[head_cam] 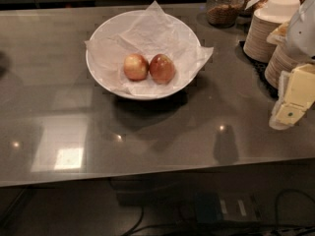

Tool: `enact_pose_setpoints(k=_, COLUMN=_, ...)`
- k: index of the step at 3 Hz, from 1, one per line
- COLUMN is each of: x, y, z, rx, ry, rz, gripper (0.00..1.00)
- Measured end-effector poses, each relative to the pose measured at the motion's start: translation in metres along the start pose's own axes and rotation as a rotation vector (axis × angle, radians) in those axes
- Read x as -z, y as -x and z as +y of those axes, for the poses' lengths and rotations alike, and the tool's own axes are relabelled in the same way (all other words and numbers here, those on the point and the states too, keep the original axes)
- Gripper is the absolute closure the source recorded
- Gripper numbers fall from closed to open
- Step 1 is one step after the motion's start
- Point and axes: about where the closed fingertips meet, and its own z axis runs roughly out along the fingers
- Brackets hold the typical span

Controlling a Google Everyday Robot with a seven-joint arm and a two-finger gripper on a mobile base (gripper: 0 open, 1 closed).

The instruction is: Pick apple from white bowl

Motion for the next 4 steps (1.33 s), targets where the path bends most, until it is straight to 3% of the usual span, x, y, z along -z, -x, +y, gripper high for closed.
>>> enact_pose_setpoints(k=1, x=0.000, y=0.000, z=0.000, rx=0.000, ry=0.000, rz=0.000, gripper=0.00)
enact_pose_setpoints(k=2, x=-0.007, y=0.025, z=-0.009, rx=0.047, ry=0.008, rz=-0.036, gripper=0.00)
enact_pose_setpoints(k=4, x=-0.023, y=0.132, z=-0.036, rx=0.261, ry=-0.003, rz=-0.140, gripper=0.00)
